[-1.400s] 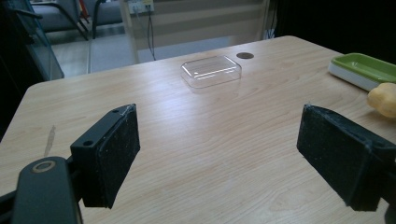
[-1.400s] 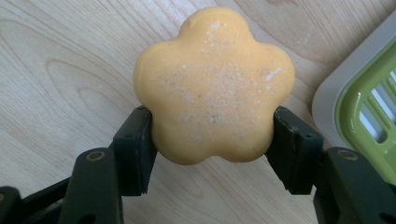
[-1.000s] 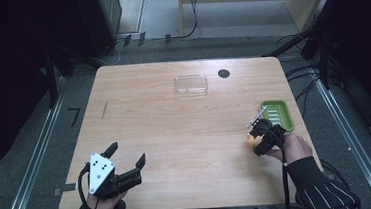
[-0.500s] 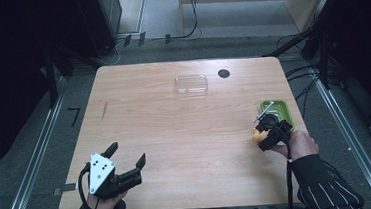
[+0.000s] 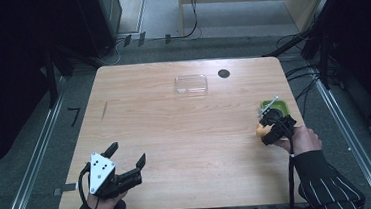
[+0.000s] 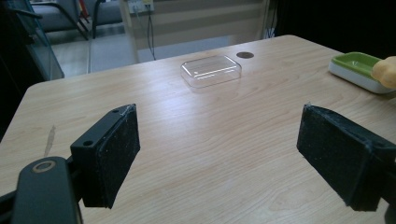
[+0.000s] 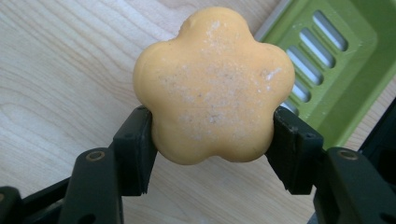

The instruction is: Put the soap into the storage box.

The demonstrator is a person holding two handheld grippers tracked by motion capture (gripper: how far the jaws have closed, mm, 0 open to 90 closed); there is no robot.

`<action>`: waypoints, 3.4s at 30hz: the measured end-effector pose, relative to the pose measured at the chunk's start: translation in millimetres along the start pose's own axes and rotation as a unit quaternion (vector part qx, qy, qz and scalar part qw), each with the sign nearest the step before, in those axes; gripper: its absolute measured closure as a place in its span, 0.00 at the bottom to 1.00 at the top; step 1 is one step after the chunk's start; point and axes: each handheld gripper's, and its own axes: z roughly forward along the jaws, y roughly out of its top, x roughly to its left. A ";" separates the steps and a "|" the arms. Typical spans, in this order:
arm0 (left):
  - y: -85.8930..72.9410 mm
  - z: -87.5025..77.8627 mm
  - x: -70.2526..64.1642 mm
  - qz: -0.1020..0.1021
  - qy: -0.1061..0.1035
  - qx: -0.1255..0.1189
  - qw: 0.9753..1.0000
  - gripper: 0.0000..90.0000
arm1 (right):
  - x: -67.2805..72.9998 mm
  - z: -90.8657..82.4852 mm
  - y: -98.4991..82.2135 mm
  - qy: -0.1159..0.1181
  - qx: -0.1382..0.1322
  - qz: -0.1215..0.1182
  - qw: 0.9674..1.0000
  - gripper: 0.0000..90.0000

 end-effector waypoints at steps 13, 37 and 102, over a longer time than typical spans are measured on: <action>0.1 0.1 -0.2 0.001 0.000 0.001 1.000 0.15 | -15.8 0.4 3.7 -0.002 -0.004 0.017 1.000 0.45; 0.3 0.4 -0.2 0.003 -0.001 0.003 1.000 0.15 | -47.2 8.5 10.4 -0.008 0.008 0.056 0.998 0.45; 0.5 1.4 -0.3 0.002 -0.002 0.004 1.000 0.15 | -81.4 46.8 31.8 0.010 0.056 0.081 0.995 0.44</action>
